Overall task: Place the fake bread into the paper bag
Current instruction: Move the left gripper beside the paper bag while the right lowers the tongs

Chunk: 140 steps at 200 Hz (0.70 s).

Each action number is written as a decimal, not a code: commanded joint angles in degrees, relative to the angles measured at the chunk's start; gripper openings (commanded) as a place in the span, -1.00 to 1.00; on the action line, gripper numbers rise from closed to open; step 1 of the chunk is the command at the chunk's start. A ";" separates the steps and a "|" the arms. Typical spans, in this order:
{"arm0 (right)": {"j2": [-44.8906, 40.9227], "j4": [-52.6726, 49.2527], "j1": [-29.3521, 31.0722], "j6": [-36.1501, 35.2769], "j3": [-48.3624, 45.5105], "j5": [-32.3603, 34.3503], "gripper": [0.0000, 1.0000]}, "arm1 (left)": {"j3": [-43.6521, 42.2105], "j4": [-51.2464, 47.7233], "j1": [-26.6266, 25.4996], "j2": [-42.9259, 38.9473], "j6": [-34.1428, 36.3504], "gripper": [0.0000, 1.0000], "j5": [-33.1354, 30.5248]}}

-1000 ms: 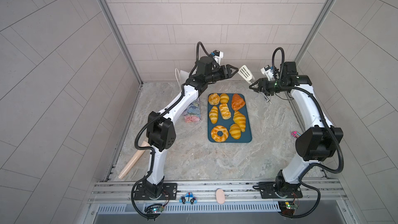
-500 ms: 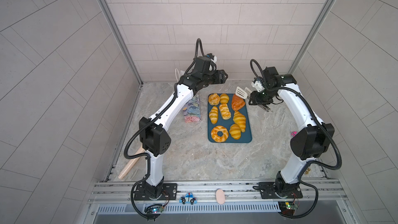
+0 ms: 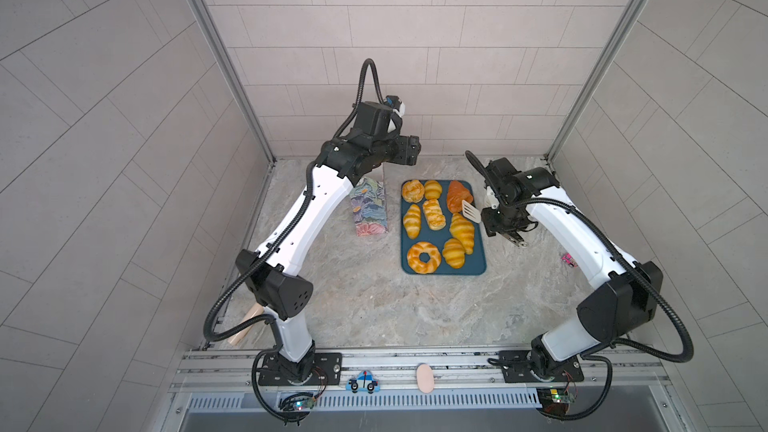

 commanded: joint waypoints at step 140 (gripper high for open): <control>-13.44 -0.70 19.67 28.65 -15.13 9.14 0.24 | -39.41 0.11 6.57 -35.55 -1.18 0.98 -10.98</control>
